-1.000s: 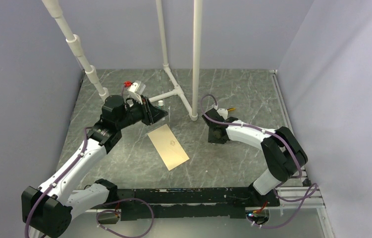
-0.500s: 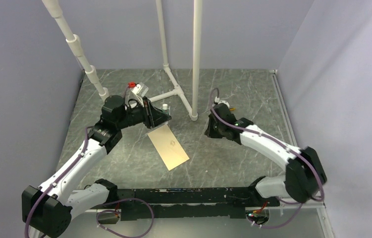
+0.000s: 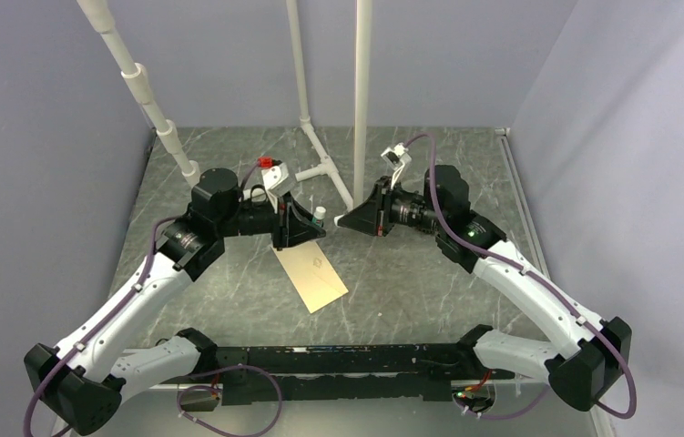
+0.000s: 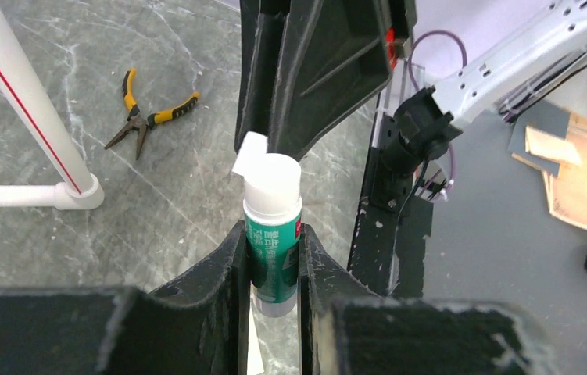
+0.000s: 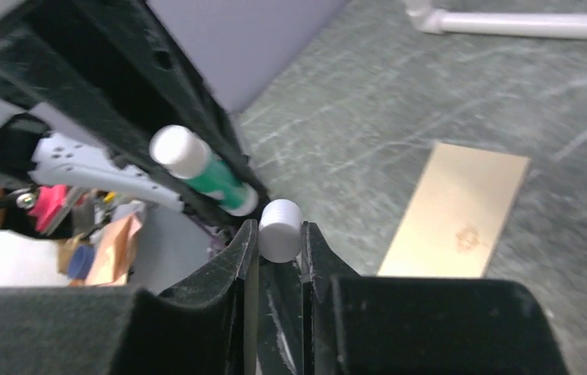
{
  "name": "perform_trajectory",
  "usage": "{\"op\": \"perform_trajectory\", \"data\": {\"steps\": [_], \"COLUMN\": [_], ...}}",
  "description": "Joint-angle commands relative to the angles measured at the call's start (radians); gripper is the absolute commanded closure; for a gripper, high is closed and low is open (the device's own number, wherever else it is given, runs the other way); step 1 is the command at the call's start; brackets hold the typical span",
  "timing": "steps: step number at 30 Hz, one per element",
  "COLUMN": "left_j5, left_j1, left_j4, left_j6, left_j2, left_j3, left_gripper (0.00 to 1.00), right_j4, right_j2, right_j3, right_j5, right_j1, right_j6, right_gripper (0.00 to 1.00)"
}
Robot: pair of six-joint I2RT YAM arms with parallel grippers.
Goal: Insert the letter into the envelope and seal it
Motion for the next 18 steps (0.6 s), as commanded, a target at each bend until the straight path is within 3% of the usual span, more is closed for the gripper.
{"op": "perform_trajectory", "data": {"steps": [1, 6, 18], "left_j5": [-0.035, -0.041, -0.024], "left_j1": [-0.018, -0.023, -0.025], "left_j4": [-0.095, -0.106, -0.079], "left_j6": [0.141, 0.146, 0.14], "left_j2": [-0.015, -0.011, -0.017], "left_j3": [0.053, 0.061, 0.065], "left_gripper": [0.97, 0.98, 0.98], "right_j4": [0.185, 0.314, 0.295], "right_j2": [-0.026, -0.053, -0.027], "right_j3": [0.029, -0.004, 0.008], "right_j5": [-0.181, -0.193, -0.17], "right_j1": [0.0, 0.0, 0.007], "right_j6": [0.067, 0.142, 0.146], "right_gripper": [1.0, 1.0, 1.0]}}
